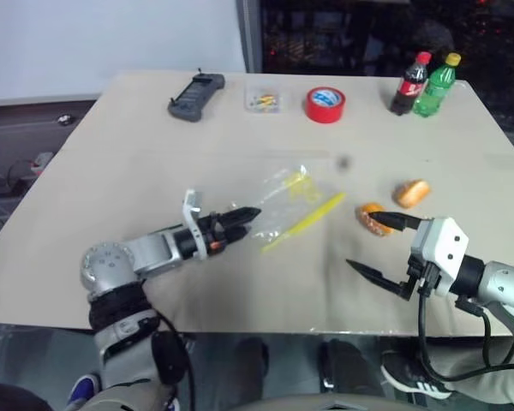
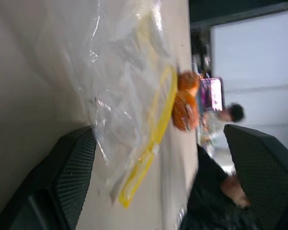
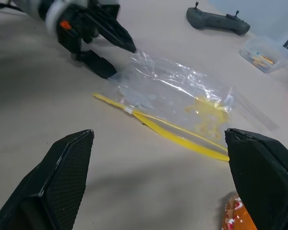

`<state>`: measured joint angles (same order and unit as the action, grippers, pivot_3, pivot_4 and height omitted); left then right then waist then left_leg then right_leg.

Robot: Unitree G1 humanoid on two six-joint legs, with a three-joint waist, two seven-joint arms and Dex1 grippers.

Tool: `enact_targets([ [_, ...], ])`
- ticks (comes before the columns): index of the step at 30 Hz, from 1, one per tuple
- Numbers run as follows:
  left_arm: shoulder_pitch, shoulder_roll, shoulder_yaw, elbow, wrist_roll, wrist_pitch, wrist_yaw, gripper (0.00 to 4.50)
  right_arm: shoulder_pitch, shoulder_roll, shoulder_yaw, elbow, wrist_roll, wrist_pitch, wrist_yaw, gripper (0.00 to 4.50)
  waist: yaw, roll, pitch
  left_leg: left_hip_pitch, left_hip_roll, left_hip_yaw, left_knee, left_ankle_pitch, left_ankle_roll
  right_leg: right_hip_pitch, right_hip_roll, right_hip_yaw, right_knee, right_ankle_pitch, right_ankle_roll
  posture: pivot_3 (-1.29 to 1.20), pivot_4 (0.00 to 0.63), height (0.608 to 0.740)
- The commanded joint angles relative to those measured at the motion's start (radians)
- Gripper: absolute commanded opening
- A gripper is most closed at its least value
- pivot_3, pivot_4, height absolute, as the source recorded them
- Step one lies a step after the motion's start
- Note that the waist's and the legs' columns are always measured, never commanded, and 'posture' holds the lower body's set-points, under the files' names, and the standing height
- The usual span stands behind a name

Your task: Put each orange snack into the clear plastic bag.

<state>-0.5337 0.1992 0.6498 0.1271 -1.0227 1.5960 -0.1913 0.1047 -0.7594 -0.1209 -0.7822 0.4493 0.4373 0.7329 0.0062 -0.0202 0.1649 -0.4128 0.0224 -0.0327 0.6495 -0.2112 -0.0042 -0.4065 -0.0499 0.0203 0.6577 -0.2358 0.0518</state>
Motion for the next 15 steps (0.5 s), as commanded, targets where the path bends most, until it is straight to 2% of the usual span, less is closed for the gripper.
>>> enact_targets([
  [1,0.033,-0.055,-0.021,-0.067,-0.039,-0.039,-0.034,4.43,0.004,0.004,-0.024,-0.030,0.013,-0.027,0.005,4.50,0.000,-0.001,0.000,0.000,0.000,0.000,0.000,0.000,0.000,0.000,0.000,0.000,0.000,0.000,0.000,0.00,0.150,0.740],
  [3,0.086,-0.043,-0.042,-0.096,-0.054,-0.038,-0.081,4.43,0.010,0.002,-0.030,-0.034,0.014,-0.028,0.006,4.50,-0.007,-0.001,0.001,0.000,0.000,0.000,0.000,0.000,0.000,0.000,0.000,0.000,0.000,0.001,-0.002,0.00,0.150,0.740],
  [5,0.117,-0.042,-0.053,-0.093,-0.020,-0.055,-0.053,4.43,0.018,-0.001,-0.040,-0.034,0.016,-0.030,0.010,4.50,-0.014,-0.001,0.001,0.000,0.000,0.000,-0.001,0.000,0.000,0.000,0.000,0.000,0.000,0.002,-0.003,0.00,0.150,0.740],
  [11,0.060,-0.177,-0.008,-0.010,0.064,-0.173,0.179,4.43,0.016,0.000,-0.036,-0.029,0.003,-0.032,0.001,4.50,-0.005,-0.001,-0.003,0.005,0.000,0.000,0.000,0.000,0.000,0.005,0.000,0.000,-0.002,-0.001,0.000,0.00,0.150,0.740],
  [13,0.023,-0.227,-0.014,0.018,0.065,-0.225,0.215,4.43,0.013,0.001,-0.032,-0.030,-0.001,-0.030,-0.004,4.50,0.005,-0.001,-0.004,0.013,0.000,0.000,0.000,0.000,0.000,0.014,-0.001,-0.001,-0.005,-0.001,0.000,0.00,0.150,0.740],
  [15,-0.004,-0.262,-0.013,0.030,0.051,-0.265,0.237,4.43,0.013,-0.001,-0.031,-0.031,-0.004,-0.028,-0.006,4.50,0.008,-0.001,-0.005,0.014,0.000,-0.001,0.000,-0.001,0.000,0.016,-0.001,-0.002,-0.007,-0.001,0.000,0.00,0.150,0.740],
])
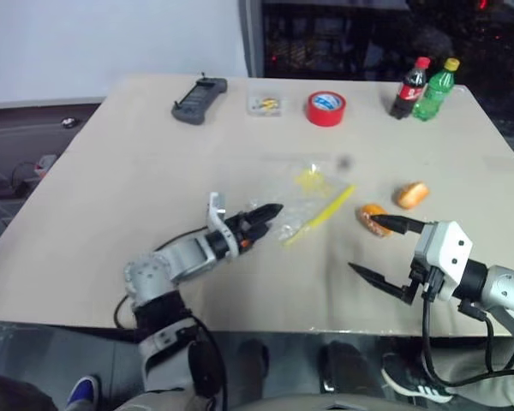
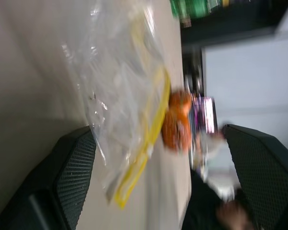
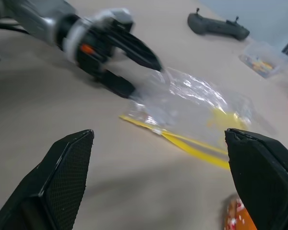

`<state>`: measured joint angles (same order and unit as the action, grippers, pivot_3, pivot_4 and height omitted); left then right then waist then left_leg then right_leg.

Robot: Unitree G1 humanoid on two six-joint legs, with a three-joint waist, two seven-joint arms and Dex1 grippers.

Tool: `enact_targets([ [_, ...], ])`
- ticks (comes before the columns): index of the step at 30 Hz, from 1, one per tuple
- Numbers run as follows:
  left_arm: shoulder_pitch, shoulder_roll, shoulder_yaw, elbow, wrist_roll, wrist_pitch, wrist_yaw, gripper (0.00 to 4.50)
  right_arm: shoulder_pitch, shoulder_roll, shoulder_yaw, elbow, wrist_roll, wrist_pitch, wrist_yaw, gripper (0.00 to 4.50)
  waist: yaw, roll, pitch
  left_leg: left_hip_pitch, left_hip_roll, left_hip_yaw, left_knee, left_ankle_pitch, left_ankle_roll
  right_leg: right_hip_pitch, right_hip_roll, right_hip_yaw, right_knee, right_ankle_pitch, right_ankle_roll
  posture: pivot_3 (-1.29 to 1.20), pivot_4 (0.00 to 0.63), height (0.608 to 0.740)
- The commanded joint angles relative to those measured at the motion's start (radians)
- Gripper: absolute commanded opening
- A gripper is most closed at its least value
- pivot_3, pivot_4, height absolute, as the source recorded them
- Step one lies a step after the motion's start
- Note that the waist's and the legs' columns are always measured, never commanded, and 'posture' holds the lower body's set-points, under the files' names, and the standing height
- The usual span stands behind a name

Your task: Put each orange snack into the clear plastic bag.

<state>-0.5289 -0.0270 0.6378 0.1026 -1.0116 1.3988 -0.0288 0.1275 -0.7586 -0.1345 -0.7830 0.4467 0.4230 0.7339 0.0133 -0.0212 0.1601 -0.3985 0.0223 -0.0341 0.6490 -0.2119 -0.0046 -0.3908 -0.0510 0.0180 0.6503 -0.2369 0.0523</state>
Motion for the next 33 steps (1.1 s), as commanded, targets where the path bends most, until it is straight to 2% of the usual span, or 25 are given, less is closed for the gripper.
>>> enact_targets([
  [1,-0.015,-0.043,0.001,0.058,0.030,-0.077,0.082,4.43,-0.009,-0.004,-0.018,-0.031,-0.004,-0.014,-0.006,4.50,0.000,0.000,0.000,0.000,0.000,0.000,0.000,-0.001,-0.002,0.000,0.000,0.000,-0.001,0.000,0.000,0.00,0.150,0.740],
  [3,0.005,-0.005,-0.067,0.008,0.044,-0.097,0.020,4.43,-0.006,-0.005,-0.026,-0.035,-0.001,-0.012,-0.005,4.50,-0.001,0.000,0.000,-0.001,0.000,0.000,0.000,-0.001,-0.001,0.000,-0.001,0.000,-0.002,0.000,0.000,0.00,0.150,0.740],
  [5,0.058,0.085,-0.243,-0.085,0.139,-0.158,-0.074,4.43,-0.008,-0.004,-0.025,-0.038,-0.001,-0.008,-0.009,4.50,-0.007,-0.001,0.000,-0.001,0.000,0.001,-0.003,0.000,0.000,0.000,0.000,0.000,-0.004,0.000,0.000,0.00,0.150,0.740],
  [7,0.082,0.111,-0.317,-0.106,0.163,-0.195,-0.109,4.43,-0.006,-0.002,-0.015,-0.036,-0.015,-0.013,-0.013,4.50,-0.011,0.000,0.000,-0.001,0.000,0.002,-0.008,0.000,0.000,0.000,0.000,0.001,-0.006,0.001,-0.002,0.00,0.150,0.740],
  [10,0.004,-0.020,-0.038,0.055,-0.181,-0.152,0.103,4.43,-0.006,0.005,-0.002,-0.038,-0.020,-0.010,-0.021,4.50,-0.004,-0.001,0.000,-0.001,0.000,0.002,-0.010,0.000,0.001,-0.002,0.000,0.002,-0.007,0.001,-0.002,0.00,0.150,0.740],
  [11,-0.010,-0.019,-0.010,0.077,-0.230,-0.134,0.102,4.43,-0.007,0.006,0.002,-0.040,-0.021,-0.007,-0.025,4.50,-0.003,-0.002,0.001,-0.002,0.000,0.001,-0.010,0.000,0.001,-0.002,0.000,0.001,-0.007,0.000,-0.001,0.00,0.150,0.740],
  [15,0.017,0.044,-0.078,0.018,-0.284,-0.066,-0.004,4.43,-0.004,0.008,0.005,-0.042,-0.027,-0.007,-0.032,4.50,-0.007,-0.007,0.005,-0.007,0.000,0.001,-0.010,0.000,0.001,-0.007,0.001,0.001,-0.007,0.000,-0.001,0.00,0.150,0.740],
  [19,0.016,0.053,-0.114,0.066,-0.242,-0.113,-0.004,4.43,-0.010,0.014,0.011,-0.036,-0.034,-0.010,-0.036,4.50,0.000,-0.008,0.005,-0.010,0.000,0.000,-0.010,0.000,0.001,-0.008,0.000,0.000,-0.009,0.002,-0.003,0.00,0.150,0.740],
  [23,-0.062,0.036,-0.161,0.212,-0.134,-0.226,-0.020,4.43,-0.007,0.024,0.019,-0.027,-0.048,-0.023,-0.034,4.50,0.005,-0.008,0.005,-0.014,-0.001,-0.002,-0.008,0.000,0.001,-0.011,0.000,-0.002,-0.009,0.003,-0.004,0.00,0.150,0.740],
  [29,-0.159,0.025,-0.196,0.359,-0.036,-0.306,-0.032,4.43,-0.010,0.028,0.025,-0.015,-0.064,-0.032,-0.034,4.50,0.001,-0.008,0.005,-0.015,-0.001,-0.002,-0.006,0.000,0.001,-0.010,0.000,-0.003,-0.009,0.002,-0.002,0.00,0.150,0.740],
  [33,-0.149,0.070,-0.333,0.278,0.057,-0.325,-0.167,4.43,0.009,0.037,0.025,-0.029,-0.070,-0.034,-0.040,4.50,0.001,-0.008,0.005,-0.015,-0.001,-0.002,-0.006,0.000,0.001,-0.010,0.000,-0.003,-0.009,0.002,-0.002,0.00,0.150,0.740],
])
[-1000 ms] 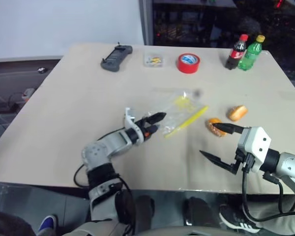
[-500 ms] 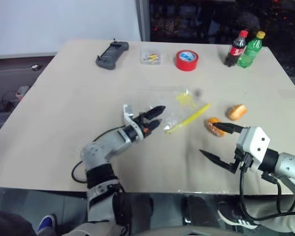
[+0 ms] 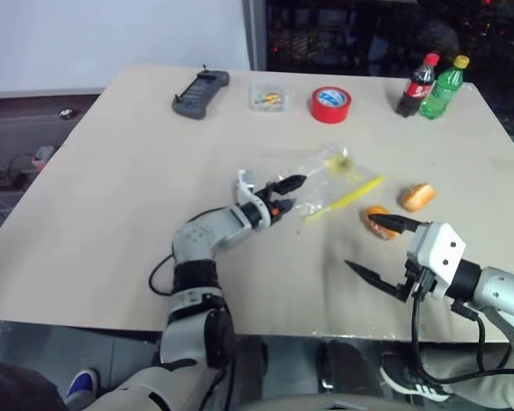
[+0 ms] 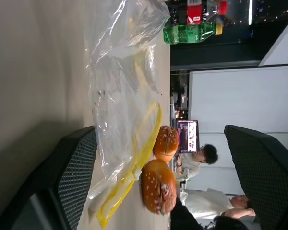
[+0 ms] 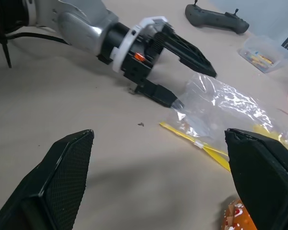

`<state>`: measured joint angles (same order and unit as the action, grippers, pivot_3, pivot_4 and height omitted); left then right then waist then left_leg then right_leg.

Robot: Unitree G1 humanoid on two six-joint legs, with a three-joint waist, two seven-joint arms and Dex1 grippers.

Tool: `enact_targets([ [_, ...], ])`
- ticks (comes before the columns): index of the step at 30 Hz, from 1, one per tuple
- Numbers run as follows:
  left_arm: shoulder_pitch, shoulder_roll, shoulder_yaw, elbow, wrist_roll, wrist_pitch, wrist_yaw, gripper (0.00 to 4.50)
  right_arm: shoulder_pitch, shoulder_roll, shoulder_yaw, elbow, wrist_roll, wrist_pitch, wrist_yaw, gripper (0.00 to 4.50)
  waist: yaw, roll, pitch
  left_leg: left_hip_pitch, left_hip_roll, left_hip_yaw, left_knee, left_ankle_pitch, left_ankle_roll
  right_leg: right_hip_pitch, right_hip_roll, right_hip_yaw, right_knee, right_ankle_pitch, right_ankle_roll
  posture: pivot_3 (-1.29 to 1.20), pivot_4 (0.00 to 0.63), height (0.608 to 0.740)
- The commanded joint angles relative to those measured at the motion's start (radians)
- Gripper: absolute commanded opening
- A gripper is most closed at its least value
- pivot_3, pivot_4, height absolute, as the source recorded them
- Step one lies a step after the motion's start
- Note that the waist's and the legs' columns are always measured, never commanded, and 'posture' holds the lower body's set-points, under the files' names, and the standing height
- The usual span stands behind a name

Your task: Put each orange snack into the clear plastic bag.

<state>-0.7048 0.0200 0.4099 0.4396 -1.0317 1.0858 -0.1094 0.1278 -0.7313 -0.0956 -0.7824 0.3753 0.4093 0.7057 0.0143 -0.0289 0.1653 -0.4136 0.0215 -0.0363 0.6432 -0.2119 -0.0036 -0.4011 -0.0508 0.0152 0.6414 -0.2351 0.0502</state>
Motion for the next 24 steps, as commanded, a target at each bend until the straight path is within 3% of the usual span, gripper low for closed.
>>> enact_targets([
  [1,0.040,0.031,-0.124,-0.092,0.080,-0.012,-0.120,4.43,0.011,0.013,-0.015,-0.033,0.001,-0.019,-0.014,4.50,-0.001,0.000,0.000,0.000,0.000,0.000,0.000,0.000,0.000,0.000,0.000,0.000,0.000,0.000,0.000,0.00,0.150,0.740],
  [2,0.051,0.031,-0.115,-0.104,0.070,-0.010,-0.130,4.43,0.012,0.015,-0.015,-0.034,0.000,-0.018,-0.016,4.50,-0.001,0.000,0.000,0.000,0.000,0.000,0.000,0.000,0.000,0.000,0.000,0.000,0.000,0.000,0.000,0.00,0.150,0.740],
  [5,0.055,0.017,-0.063,-0.068,0.042,0.001,-0.118,3.61,0.009,0.017,-0.014,-0.028,-0.003,-0.019,-0.017,4.50,-0.001,0.000,0.001,-0.001,0.000,0.000,0.000,0.000,0.000,-0.001,0.000,0.001,0.000,0.001,-0.001,0.00,0.150,0.740],
  [14,-0.042,-0.036,0.071,0.084,0.027,-0.033,0.004,0.21,-0.003,0.025,-0.007,-0.015,-0.020,-0.028,-0.021,4.50,0.001,0.000,0.001,-0.001,0.000,0.000,0.000,0.000,0.000,-0.002,0.000,0.001,0.000,-0.001,0.002,0.00,0.150,0.740],
  [24,-0.050,-0.007,0.122,0.046,-0.029,0.049,0.052,0.10,-0.017,0.046,0.012,-0.018,-0.043,-0.026,-0.038,4.50,-0.005,0.000,0.001,-0.001,0.000,0.001,0.000,0.000,0.000,-0.001,0.000,0.001,0.001,0.000,0.003,0.00,0.150,0.740],
])
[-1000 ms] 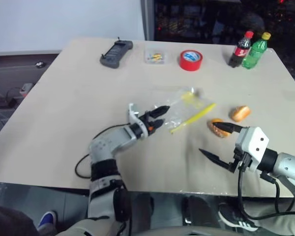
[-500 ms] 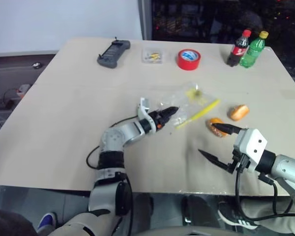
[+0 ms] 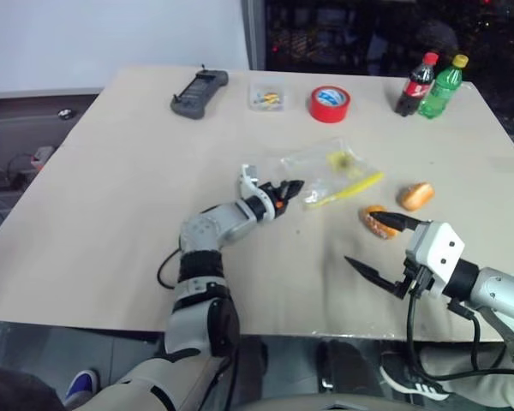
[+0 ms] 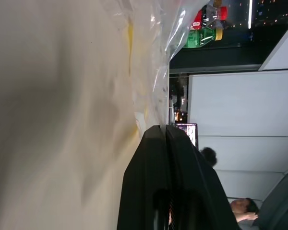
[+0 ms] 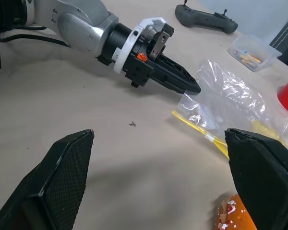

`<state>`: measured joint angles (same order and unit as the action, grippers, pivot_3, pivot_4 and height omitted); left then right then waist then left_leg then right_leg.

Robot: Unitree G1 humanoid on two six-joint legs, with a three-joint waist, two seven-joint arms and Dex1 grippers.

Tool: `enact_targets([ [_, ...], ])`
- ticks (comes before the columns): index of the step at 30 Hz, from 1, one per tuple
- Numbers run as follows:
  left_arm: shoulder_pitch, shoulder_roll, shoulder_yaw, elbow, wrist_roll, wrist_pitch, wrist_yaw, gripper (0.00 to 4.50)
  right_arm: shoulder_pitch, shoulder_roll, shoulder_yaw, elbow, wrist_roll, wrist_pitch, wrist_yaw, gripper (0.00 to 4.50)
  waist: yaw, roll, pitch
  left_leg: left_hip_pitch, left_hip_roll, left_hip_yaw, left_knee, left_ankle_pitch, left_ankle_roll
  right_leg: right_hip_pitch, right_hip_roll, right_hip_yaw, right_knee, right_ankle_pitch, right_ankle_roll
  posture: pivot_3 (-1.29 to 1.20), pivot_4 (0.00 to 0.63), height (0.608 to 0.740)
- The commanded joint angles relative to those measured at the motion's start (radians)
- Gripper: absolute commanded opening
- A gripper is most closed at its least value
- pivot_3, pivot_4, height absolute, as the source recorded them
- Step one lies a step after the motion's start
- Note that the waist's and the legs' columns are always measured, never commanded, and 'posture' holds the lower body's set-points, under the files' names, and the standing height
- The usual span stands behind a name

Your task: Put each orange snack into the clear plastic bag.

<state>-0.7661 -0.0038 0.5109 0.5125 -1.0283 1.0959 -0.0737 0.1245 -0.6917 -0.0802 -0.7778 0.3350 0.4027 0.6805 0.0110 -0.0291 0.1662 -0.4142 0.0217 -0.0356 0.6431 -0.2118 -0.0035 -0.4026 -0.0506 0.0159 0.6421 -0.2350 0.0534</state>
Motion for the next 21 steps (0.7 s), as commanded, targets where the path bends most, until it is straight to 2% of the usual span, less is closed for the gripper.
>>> enact_targets([
  [1,0.021,0.029,0.027,-0.047,-0.045,0.061,0.021,0.10,-0.012,0.009,-0.002,-0.025,-0.005,-0.019,-0.015,4.50,-0.003,0.000,0.000,0.000,0.000,0.000,0.000,0.000,0.000,0.000,0.000,0.000,0.000,0.001,0.002,0.00,0.150,0.740],
  [6,0.148,0.159,0.080,-0.216,-0.168,0.242,0.034,0.10,-0.002,0.023,0.017,-0.028,-0.015,-0.024,-0.022,4.50,-0.029,0.000,0.001,0.000,0.001,0.001,-0.003,0.000,0.000,-0.001,0.000,0.001,0.001,0.003,-0.001,0.00,0.150,0.740],
  [10,0.248,0.278,0.124,-0.284,-0.251,0.349,0.011,0.10,-0.003,0.034,0.031,-0.024,-0.014,-0.026,-0.019,4.50,-0.025,0.001,0.001,0.001,0.001,0.000,-0.004,0.000,0.000,-0.003,0.001,0.001,0.002,0.003,-0.001,0.00,0.150,0.740],
  [13,0.302,0.344,0.128,-0.322,-0.287,0.381,-0.016,0.10,-0.010,0.036,0.038,-0.016,-0.008,-0.027,-0.010,4.50,-0.025,0.000,0.001,0.001,0.001,0.001,-0.004,0.000,0.000,-0.003,0.001,0.001,0.002,0.003,-0.001,0.00,0.150,0.740],
  [15,0.330,0.374,0.102,-0.345,-0.257,0.361,-0.030,0.10,-0.019,0.036,0.044,-0.006,-0.002,-0.027,-0.004,4.50,-0.023,0.001,0.001,0.001,0.001,0.001,-0.004,0.000,0.000,-0.003,0.000,0.001,0.002,0.003,-0.002,0.00,0.150,0.740],
  [18,0.357,0.358,0.077,-0.342,-0.230,0.322,-0.033,0.91,-0.022,0.037,0.057,-0.005,0.005,-0.028,0.003,4.50,-0.016,0.000,0.001,0.001,0.001,0.001,-0.004,0.000,0.000,-0.003,0.000,0.001,0.002,0.001,-0.005,0.00,0.150,0.740],
  [21,0.362,0.321,0.046,-0.310,-0.186,0.270,-0.038,2.35,-0.031,0.036,0.060,0.000,0.009,-0.027,0.006,4.50,-0.008,0.000,0.001,0.000,0.000,0.001,-0.004,0.000,0.000,-0.003,-0.001,0.001,0.002,0.001,-0.005,0.00,0.150,0.740],
])
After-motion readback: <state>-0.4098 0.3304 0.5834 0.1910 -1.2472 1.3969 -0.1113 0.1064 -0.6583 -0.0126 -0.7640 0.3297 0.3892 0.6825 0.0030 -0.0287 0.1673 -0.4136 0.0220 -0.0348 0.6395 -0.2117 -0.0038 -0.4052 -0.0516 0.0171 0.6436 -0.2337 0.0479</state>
